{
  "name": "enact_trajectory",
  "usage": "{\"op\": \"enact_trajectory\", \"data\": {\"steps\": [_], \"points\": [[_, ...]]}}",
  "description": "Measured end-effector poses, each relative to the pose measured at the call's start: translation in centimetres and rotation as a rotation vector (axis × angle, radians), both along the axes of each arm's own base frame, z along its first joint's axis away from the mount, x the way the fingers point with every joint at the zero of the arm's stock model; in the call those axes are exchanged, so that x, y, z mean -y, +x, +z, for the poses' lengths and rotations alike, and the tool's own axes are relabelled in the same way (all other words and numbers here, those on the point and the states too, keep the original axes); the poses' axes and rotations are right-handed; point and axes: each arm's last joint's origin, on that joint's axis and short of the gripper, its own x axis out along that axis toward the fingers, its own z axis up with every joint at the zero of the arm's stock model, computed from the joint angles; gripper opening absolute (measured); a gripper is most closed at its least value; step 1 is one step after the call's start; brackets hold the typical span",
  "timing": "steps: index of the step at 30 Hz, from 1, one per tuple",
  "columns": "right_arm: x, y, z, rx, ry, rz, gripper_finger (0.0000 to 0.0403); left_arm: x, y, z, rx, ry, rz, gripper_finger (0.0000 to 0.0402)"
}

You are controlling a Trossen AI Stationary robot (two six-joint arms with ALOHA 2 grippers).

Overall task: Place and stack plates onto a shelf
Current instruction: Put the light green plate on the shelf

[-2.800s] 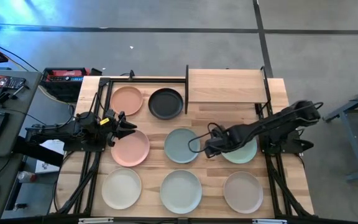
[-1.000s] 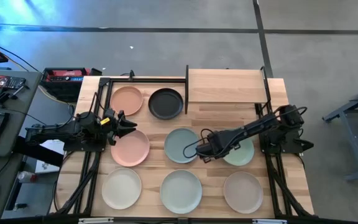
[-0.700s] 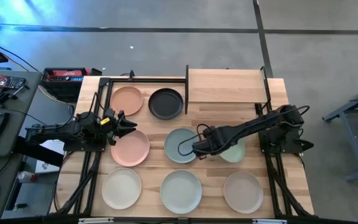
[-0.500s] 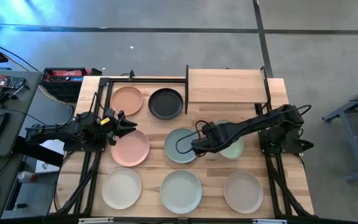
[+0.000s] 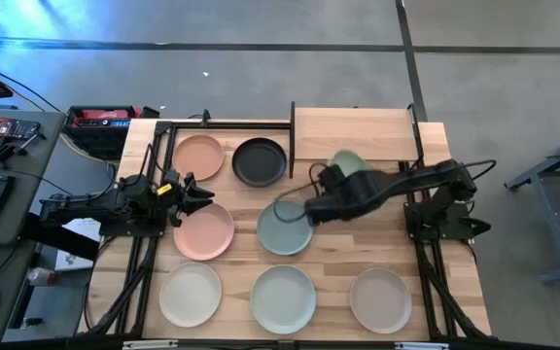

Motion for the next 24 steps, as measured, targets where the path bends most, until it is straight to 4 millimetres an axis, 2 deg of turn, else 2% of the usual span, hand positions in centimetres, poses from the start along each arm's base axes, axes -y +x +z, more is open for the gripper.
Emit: {"op": "enact_trajectory", "data": {"steps": [12, 21, 24], "points": [[8.3, -0.4, 0.8, -0.198, -0.141, 0.129, 0.0000, 0.0, 0.0, -0.3, -0.032, -0.013, 0.010, 0.0113], [12.9, -1.2, 0.9, -0.343, -0.185, 0.194, 0.0000, -0.2, 0.0, -0.3, -0.032, -0.063, 0.051, 0.0113], [14.3, -1.6, 0.2, -0.400, -0.172, 0.199, 0.0000, -0.2, 0.0, -0.3, -0.031, -0.089, 0.050, 0.0113]]}}
